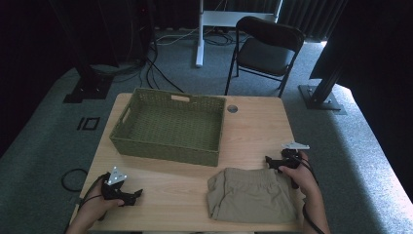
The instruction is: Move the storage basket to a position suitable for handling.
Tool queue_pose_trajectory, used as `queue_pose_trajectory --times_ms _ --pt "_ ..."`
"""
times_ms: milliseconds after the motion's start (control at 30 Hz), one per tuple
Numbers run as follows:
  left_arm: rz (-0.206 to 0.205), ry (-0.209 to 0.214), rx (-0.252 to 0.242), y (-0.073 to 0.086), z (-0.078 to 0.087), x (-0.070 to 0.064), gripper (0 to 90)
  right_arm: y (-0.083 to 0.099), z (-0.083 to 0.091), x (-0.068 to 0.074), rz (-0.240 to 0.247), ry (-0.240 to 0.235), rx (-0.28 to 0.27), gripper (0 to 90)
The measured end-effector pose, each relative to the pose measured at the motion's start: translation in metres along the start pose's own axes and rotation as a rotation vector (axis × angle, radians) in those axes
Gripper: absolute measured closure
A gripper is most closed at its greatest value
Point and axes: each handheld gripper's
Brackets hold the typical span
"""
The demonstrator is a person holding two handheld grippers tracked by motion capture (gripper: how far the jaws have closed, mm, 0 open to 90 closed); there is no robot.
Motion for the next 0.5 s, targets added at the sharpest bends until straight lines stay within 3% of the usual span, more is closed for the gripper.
queue_pose_trajectory --times_ms 367,500 --pt "0.033 -0.016 -0.022 -0.009 0.009 0.018 0.9 -0.022 0.009 0.005 -0.037 -0.006 -0.064 11.5" --pt "0.028 -0.026 -0.033 -0.014 0.013 0.022 0.9 -0.031 0.015 0.012 -0.043 -0.024 -0.084 11.5"
Point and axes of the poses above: each handheld gripper's, and its own axes: z roughly backward along the jaws, y roughly out of its underside, x roughly to its left, and after that the axes turned 1 degree about y, right-handed
